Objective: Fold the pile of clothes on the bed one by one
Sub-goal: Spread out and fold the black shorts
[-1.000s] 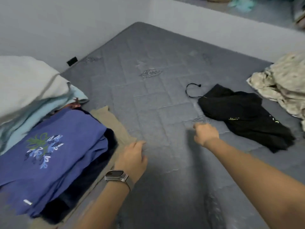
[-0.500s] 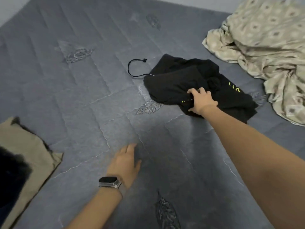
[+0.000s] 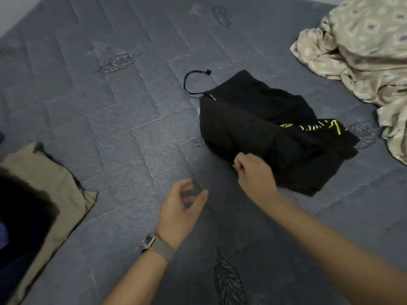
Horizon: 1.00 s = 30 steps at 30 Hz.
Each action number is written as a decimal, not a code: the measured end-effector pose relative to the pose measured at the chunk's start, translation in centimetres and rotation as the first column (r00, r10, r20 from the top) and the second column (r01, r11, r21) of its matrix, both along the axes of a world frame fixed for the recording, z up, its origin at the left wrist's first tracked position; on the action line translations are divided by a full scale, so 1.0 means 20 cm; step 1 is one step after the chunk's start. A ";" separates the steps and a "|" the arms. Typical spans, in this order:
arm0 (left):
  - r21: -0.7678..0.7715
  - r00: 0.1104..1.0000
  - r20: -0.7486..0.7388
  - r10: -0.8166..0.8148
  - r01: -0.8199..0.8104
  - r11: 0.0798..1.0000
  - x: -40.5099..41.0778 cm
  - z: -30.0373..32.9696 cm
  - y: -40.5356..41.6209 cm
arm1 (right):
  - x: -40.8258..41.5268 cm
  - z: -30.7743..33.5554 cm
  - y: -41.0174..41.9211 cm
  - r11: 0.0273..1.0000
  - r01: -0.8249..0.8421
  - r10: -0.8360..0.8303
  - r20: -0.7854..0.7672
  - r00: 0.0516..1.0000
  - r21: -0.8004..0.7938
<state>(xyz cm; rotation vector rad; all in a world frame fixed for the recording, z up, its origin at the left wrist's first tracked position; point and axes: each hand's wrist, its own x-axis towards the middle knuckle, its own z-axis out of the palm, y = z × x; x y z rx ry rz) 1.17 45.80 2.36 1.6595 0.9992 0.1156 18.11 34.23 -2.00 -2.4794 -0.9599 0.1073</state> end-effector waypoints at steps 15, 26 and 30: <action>-0.212 0.882 -0.394 0.257 -0.360 0.909 -0.47 -0.10 0.07 | -1.03 0.04 0.05 0.881 -0.425 0.414 -0.774 0.479 0.209; -0.594 0.822 -0.506 0.262 -0.552 0.586 -1.23 -0.09 -0.27 | -1.43 0.13 -0.13 0.901 -0.388 0.147 -0.707 0.692 -0.193; -0.616 0.745 -0.631 0.217 -0.651 0.444 -1.57 -0.08 -0.44 | -1.75 0.12 -0.18 0.760 -0.538 0.154 -0.704 0.693 -0.364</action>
